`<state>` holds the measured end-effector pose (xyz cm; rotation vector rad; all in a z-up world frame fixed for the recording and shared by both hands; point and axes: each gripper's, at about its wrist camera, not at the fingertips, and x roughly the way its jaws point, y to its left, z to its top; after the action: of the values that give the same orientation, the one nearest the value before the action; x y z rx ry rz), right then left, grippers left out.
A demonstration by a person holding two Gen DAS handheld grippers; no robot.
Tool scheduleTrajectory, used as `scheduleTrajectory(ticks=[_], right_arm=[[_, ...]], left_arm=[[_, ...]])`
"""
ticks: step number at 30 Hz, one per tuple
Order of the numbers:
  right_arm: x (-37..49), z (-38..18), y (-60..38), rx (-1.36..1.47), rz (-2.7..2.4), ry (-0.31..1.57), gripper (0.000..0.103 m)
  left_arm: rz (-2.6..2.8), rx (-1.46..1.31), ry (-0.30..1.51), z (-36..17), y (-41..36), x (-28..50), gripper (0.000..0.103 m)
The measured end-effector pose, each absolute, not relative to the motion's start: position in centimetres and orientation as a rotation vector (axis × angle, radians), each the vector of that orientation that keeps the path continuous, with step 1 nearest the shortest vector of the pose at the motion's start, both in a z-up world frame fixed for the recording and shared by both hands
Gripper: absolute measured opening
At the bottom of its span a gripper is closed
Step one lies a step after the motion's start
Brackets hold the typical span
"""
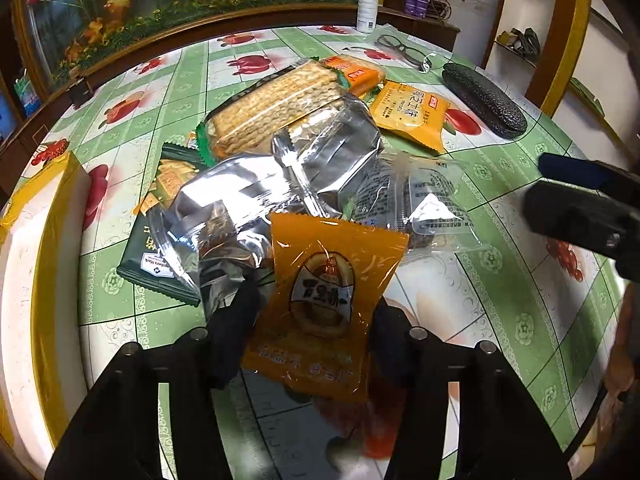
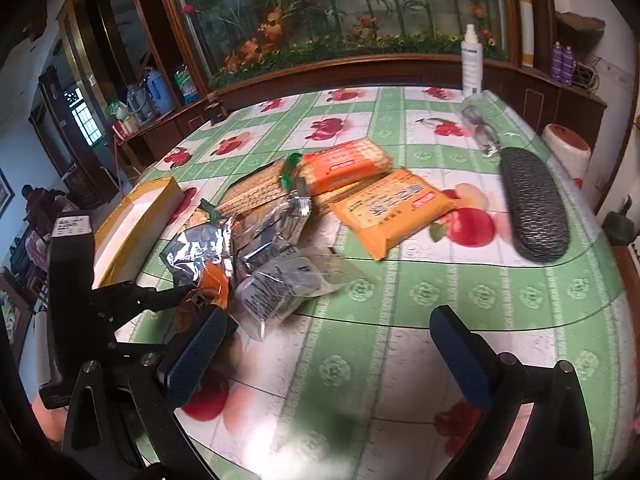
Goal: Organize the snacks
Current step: 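Grasp the orange wafer pack with the left gripper while the right grasps the clear bag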
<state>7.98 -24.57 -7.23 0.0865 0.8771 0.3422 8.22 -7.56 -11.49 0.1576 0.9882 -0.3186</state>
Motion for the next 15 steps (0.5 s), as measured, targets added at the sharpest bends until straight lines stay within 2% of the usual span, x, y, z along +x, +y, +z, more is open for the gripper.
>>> scheduleTrajectory(ticks=[4,14,15], right_arm=[[9.8,-9.0,-22.6,0.093,0.376,0.928,0.096],[12.9,-11.7,-19.9,0.060,0.326,0.976,0.097],[12.8,-11.8,-19.6,0.034,0.317,0.968,0.092]], left_arm=[[-0.316,0.161,0.985,-11.5,-7.2,8.3,0.050],[-0.289,0.110,0.979,-11.4,-5.1,7.2,0.046],[-0.287,0.104,0.976,-11.3,-4.9,7.1,0.046]])
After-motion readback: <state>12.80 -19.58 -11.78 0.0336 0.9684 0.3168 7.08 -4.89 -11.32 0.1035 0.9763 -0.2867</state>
